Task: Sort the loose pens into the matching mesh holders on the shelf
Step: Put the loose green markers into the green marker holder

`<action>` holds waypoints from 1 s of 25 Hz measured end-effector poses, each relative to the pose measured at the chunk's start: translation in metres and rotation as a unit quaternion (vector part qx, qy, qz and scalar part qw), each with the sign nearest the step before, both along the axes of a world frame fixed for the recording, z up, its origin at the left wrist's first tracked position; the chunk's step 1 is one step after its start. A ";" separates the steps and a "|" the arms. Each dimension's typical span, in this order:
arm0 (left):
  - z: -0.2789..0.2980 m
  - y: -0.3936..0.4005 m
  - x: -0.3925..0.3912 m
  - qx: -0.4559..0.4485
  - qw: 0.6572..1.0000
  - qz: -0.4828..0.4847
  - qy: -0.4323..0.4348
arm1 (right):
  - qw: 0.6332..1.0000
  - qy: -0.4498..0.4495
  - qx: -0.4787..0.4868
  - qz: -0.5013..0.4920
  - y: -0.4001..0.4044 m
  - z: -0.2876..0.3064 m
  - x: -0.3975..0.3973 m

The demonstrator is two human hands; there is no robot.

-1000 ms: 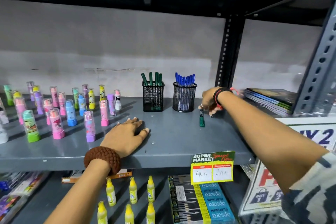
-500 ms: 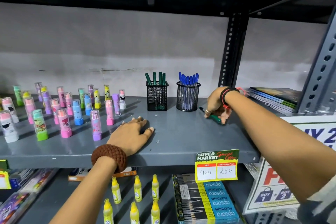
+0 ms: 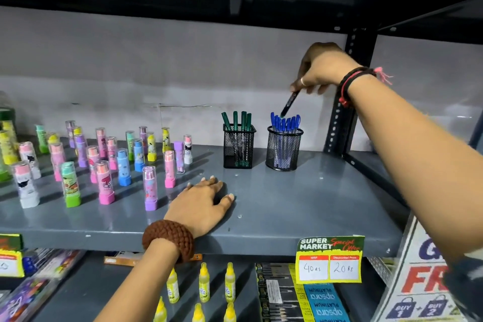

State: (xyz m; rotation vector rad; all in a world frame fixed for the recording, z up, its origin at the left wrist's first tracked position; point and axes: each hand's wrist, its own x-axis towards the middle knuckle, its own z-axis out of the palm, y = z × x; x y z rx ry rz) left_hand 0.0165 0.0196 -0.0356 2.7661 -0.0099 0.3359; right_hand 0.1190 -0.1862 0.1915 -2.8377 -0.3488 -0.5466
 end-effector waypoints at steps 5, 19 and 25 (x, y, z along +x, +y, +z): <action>-0.001 0.001 0.001 -0.002 1.000 0.002 -0.008 | 0.980 -0.024 0.171 0.102 0.043 -0.015 0.032; -0.002 0.003 0.005 0.015 1.000 -0.001 -0.014 | 0.996 0.023 -0.004 0.091 0.105 -0.089 0.099; -0.002 0.003 0.005 0.008 1.000 -0.001 -0.014 | 0.994 0.022 -0.008 0.109 0.103 -0.099 0.101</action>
